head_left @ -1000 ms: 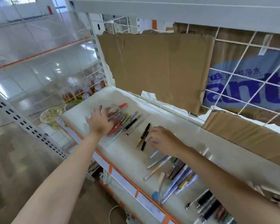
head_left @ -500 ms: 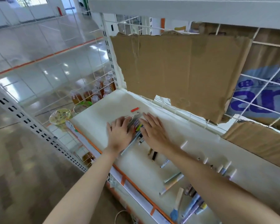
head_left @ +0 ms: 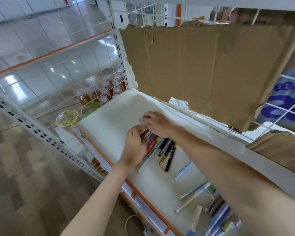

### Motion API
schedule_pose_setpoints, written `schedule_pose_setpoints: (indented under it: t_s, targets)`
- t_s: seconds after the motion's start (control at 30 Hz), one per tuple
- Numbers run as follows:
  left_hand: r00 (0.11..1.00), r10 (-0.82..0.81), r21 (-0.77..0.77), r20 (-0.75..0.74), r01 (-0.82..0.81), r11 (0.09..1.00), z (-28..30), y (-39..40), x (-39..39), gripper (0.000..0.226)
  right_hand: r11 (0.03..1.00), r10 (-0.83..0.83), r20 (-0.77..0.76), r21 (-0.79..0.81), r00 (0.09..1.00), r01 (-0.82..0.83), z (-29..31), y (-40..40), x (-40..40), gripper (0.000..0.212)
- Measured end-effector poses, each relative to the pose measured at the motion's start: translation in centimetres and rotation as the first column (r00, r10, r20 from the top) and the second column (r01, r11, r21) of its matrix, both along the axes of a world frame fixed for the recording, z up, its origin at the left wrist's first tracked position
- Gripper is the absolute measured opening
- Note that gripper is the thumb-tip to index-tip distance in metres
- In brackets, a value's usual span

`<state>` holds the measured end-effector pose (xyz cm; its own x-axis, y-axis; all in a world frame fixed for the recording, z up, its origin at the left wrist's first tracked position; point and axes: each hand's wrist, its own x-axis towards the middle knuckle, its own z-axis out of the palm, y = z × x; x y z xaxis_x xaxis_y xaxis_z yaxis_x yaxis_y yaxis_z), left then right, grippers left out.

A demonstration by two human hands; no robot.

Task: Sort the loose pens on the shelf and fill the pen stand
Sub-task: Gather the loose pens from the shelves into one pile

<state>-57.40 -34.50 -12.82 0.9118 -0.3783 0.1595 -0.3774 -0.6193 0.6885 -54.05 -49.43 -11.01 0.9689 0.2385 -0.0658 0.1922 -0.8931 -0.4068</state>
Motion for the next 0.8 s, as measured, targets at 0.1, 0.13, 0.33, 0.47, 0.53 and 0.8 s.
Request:
schedule_pose_setpoints:
  t_s: [0.1, 0.13, 0.33, 0.47, 0.53, 0.8]
  targets:
    - [0.994, -0.079, 0.109, 0.081, 0.070, 0.992, -0.3, 0.7, -0.9, 0.052, 0.978, 0.125, 0.074, -0.177, 0.989, -0.110, 0.7, -0.3, -2.8, 0.039]
    - [0.990, -0.095, 0.151, 0.108, 0.078, 0.986, -0.5, 0.6, -1.5, 0.056, 0.965, 0.152, 0.111, -0.230, 0.982, -0.124, 0.8, -0.5, -3.9, 0.040]
    - [0.992, -0.063, 0.187, 0.112, 0.041, 0.982, -0.7, -3.0, -7.0, 0.068, 0.986, 0.117, 0.214, -0.139, 0.970, -0.089, -0.1, -2.9, -9.2, 0.036]
    - [0.991, -0.055, 0.182, 0.120, 0.033, 0.983, -0.3, -5.1, -10.9, 0.063, 0.993, 0.072, 0.177, -0.104, 0.982, -0.054, -0.5, -4.9, -12.9, 0.037]
    - [0.993, -0.097, 0.126, 0.068, 0.088, 0.988, 0.0, -5.9, -12.5, 0.058, 0.994, 0.057, 0.170, -0.103, 0.984, -0.040, -0.3, -5.9, -14.9, 0.038]
    - [0.977, -0.215, 0.044, 0.000, 0.215, 0.976, 0.6, -8.4, -18.0, 0.056, 0.994, 0.023, 0.208, -0.112, 0.978, 0.000, 0.3, -8.3, -21.7, 0.045]
